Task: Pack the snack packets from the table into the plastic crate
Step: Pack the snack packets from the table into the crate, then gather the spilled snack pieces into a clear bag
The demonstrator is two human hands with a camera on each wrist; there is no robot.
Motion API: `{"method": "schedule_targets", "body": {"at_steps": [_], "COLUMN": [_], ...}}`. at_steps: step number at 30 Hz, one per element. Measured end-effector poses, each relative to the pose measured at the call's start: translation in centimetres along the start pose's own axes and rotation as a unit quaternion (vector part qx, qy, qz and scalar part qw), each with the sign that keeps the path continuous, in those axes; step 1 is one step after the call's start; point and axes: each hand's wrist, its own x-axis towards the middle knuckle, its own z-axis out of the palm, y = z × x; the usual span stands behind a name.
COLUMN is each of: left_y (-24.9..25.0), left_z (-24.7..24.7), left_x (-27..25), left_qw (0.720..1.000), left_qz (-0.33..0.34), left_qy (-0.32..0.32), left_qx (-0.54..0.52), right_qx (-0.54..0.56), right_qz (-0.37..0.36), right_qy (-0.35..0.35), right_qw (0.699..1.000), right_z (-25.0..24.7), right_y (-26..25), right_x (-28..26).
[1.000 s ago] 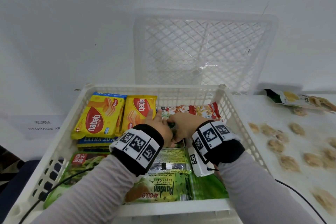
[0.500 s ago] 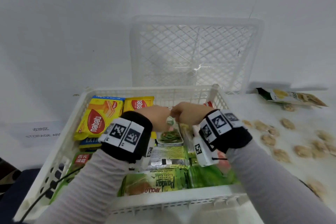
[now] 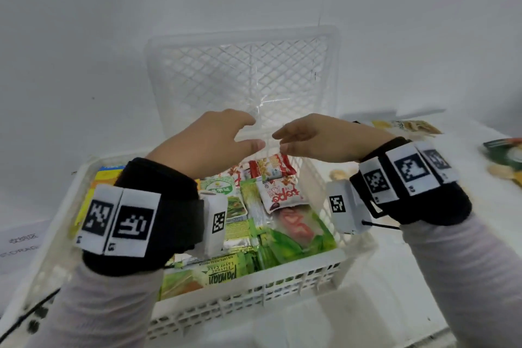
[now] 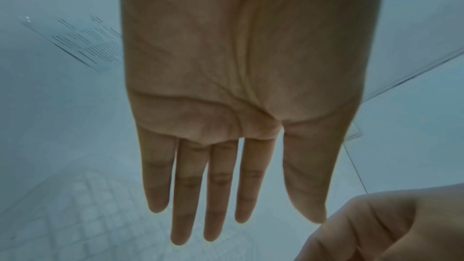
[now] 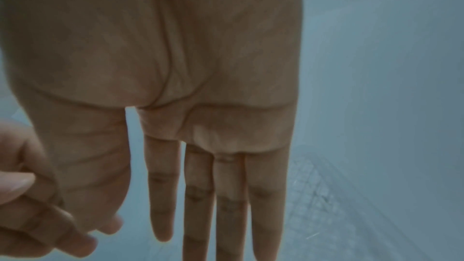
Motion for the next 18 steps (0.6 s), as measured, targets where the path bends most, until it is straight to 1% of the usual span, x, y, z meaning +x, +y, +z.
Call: {"method": "schedule_targets", "body": {"at_steps": [3,7,10,13,18], "left_y": [2.4,6.5,10.3,14.4,20.6], "left_z": [1.1,3.0,4.6,6.5,11.5], "left_x": [0.5,1.8,2.9,3.9,5.9], "left_qw": [1.0,0.996,0.988,0.98,0.973], "left_qz": [0.007,0.01,0.013,0.017,0.009], "left_qy": [0.014,0.048,0.083,0.108,0.066], "left_qx": [-0.019,-0.077,-0.127,-0.167,-0.221], "right_qx": [0.017,0.089,0.155,0.201,0.218], "right_qz": [-0.006,-0.03,-0.033,-0.022,0.02], "right_qy": [0.029,0.124,0.174,0.195,0.194], "right_qw": [0.999,0.988,0.972,0.96,0.956], "right_z": [-0.6,-1.2,-1.9,-2.7,-3.9], "right_y": [2.0,5.7,9.3,13.4,20.9], "right_x": [-2.4,-5.6,-8.3,-10.9,-15.0]}}
